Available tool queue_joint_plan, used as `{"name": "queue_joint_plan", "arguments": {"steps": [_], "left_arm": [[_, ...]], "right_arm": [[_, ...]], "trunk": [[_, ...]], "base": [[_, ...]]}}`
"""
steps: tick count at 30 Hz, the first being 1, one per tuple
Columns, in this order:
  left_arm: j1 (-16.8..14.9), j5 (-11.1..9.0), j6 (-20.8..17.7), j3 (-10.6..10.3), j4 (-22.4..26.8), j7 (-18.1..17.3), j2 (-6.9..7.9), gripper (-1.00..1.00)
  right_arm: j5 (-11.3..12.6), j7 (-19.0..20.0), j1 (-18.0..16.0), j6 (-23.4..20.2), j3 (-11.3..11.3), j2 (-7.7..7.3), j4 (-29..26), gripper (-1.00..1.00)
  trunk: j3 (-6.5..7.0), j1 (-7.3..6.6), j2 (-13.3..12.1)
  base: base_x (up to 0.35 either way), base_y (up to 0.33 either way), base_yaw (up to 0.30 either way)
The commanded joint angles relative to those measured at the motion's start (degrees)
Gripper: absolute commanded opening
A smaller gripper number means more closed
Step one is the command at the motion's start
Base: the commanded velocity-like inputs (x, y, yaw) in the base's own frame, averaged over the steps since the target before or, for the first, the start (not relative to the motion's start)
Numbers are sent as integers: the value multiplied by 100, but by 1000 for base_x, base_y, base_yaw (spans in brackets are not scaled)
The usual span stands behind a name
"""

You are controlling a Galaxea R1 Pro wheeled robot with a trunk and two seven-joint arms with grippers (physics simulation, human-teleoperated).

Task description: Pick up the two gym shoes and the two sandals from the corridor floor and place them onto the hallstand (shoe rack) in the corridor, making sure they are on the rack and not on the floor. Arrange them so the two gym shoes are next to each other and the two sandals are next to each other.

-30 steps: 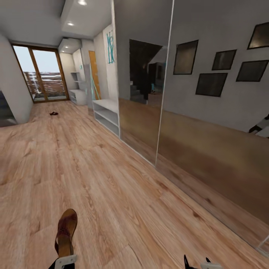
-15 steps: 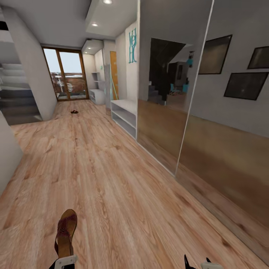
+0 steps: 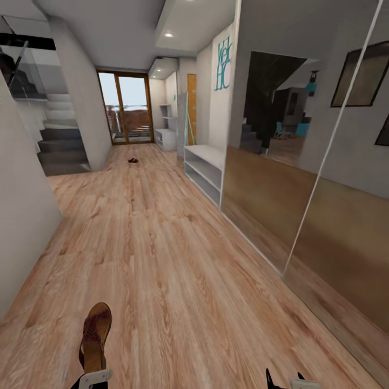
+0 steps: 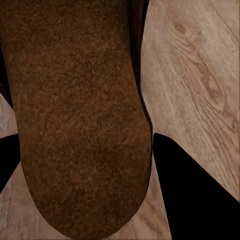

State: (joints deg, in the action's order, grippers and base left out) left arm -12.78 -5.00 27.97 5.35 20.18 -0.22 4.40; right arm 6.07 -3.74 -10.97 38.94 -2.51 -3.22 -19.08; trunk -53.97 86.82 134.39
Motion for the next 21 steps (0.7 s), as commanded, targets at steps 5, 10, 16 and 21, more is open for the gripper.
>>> {"name": "queue_joint_plan", "arguments": {"steps": [5, 10, 16, 21], "left_arm": [[-5, -37, 16, -17, -5, 4, 0, -100], [-6, -37, 16, -17, -5, 4, -1, -100], [-5, -37, 16, -17, -5, 4, 2, -100], [-5, -37, 16, -17, -5, 4, 0, -100]], "right_arm": [[52, -4, -1, 18, -30, -3, 0, 100], [51, -4, -1, 18, -30, -3, 0, 100], [45, -4, -1, 18, -30, -3, 0, 100], [44, -4, -1, 18, -30, -3, 8, 100]], "trunk": [[-5, 2, 2], [-5, 2, 2], [-5, 2, 2], [-5, 2, 2]], "base": [[338, 0, 279], [338, 0, 279], [338, 0, 279], [338, 0, 279]]}}
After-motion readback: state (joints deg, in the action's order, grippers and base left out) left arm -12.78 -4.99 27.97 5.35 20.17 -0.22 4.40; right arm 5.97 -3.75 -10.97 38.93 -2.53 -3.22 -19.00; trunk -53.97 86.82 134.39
